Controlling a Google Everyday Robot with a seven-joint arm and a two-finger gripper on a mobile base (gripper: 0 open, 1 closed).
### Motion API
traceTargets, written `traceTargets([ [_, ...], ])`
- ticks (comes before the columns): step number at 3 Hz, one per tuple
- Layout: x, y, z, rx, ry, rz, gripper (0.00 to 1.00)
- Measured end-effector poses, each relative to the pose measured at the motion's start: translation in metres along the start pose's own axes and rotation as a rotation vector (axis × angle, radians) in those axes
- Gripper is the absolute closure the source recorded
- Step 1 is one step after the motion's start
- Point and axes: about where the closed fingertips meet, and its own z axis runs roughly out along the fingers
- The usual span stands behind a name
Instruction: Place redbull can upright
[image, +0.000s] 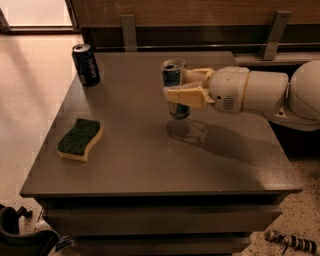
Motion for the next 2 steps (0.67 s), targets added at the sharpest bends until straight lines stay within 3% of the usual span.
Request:
traceTargets([
  [2, 0.004, 0.024, 0.013, -0.065, -0.043, -0.018, 1.0],
])
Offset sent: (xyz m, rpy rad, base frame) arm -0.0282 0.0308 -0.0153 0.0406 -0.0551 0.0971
